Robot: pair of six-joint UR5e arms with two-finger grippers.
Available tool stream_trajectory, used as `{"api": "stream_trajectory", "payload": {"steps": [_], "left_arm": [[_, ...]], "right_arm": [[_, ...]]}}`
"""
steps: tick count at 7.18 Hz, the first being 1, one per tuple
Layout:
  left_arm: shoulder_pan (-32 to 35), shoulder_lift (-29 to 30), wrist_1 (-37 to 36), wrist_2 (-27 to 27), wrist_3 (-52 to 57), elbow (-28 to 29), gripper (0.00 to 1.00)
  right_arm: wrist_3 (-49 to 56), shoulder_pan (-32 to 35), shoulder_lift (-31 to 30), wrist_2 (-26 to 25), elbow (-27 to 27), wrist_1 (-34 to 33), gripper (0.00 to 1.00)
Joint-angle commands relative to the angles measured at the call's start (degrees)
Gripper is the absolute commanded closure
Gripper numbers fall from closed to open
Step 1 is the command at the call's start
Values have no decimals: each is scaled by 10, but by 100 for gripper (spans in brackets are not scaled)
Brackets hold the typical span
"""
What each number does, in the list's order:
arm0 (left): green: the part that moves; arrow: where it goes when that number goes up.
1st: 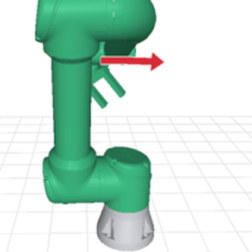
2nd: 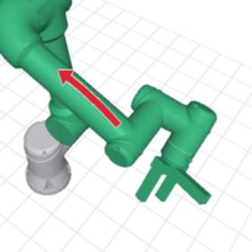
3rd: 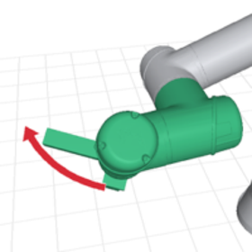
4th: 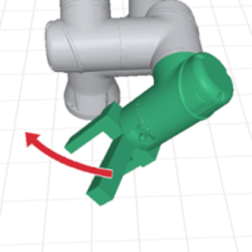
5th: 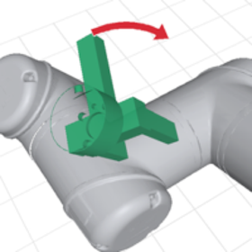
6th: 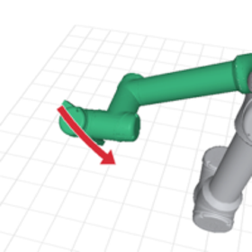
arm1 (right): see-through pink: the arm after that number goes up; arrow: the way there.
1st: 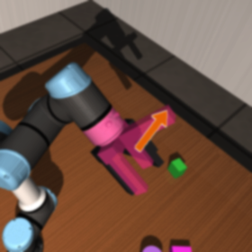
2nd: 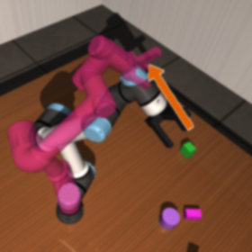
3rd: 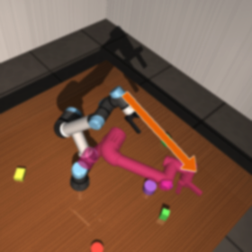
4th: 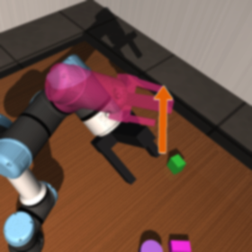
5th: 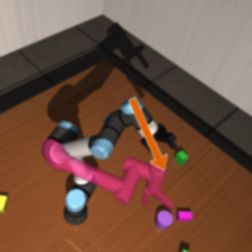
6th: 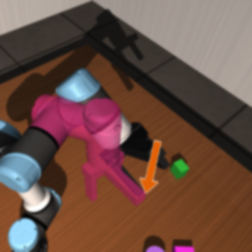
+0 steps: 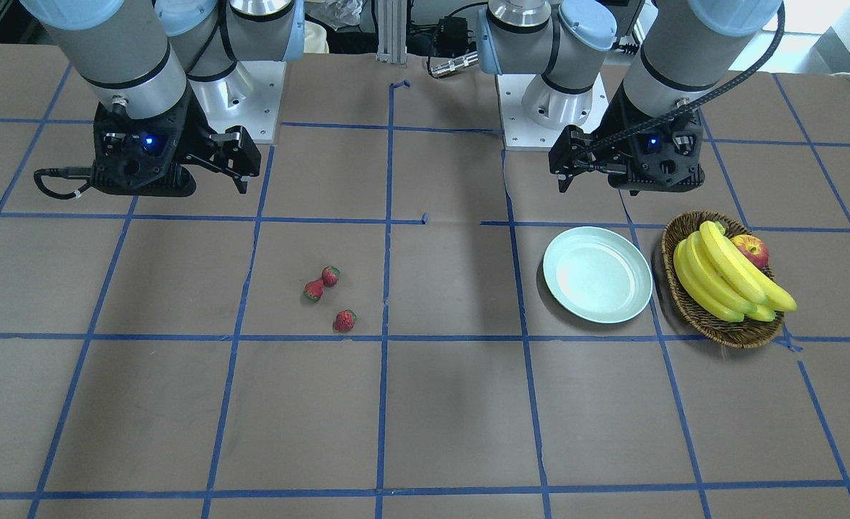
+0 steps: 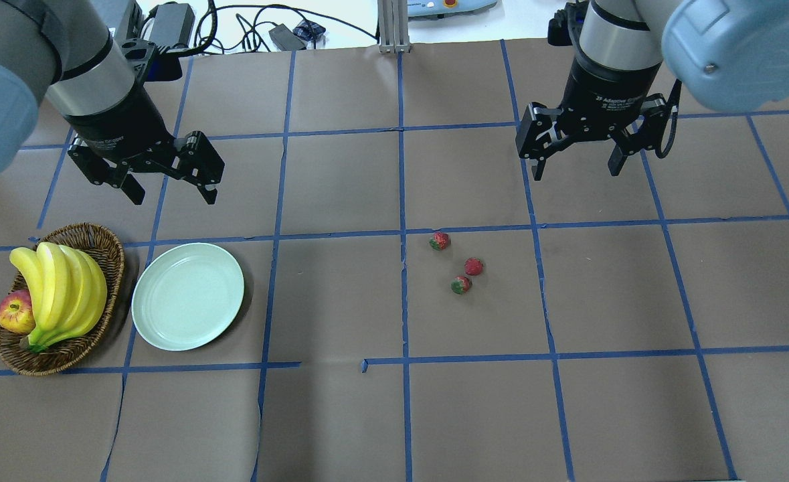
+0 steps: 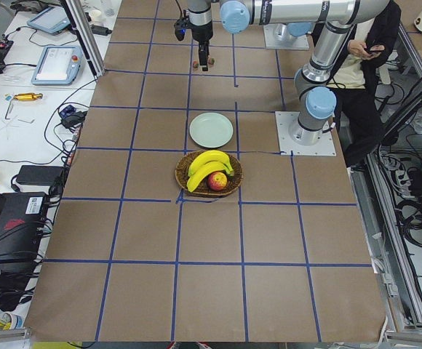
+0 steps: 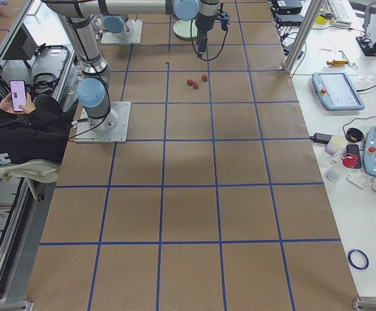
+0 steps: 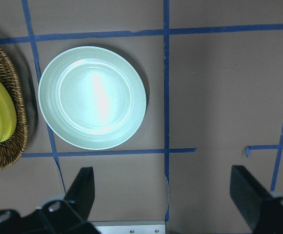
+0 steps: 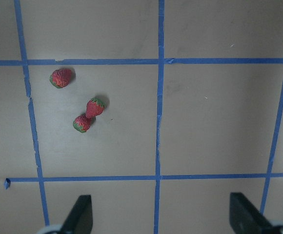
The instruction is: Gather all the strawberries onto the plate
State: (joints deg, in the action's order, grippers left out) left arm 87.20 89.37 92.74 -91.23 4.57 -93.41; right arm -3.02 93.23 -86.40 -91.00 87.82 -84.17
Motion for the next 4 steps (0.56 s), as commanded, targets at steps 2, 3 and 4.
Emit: {"api": "stream_trajectory", "payload": {"steps": [2, 3, 4], "left_arm": [[-1, 6, -5, 4, 1, -1, 0], [-1, 7, -5, 4, 2, -1, 0], [-1, 8, -5, 4, 2, -1, 0]], "right_arm": [[1, 0, 0, 0, 2, -1, 0], [0, 0, 0, 0, 2, -1, 0], [2, 0, 0, 0, 2, -3, 0]]}}
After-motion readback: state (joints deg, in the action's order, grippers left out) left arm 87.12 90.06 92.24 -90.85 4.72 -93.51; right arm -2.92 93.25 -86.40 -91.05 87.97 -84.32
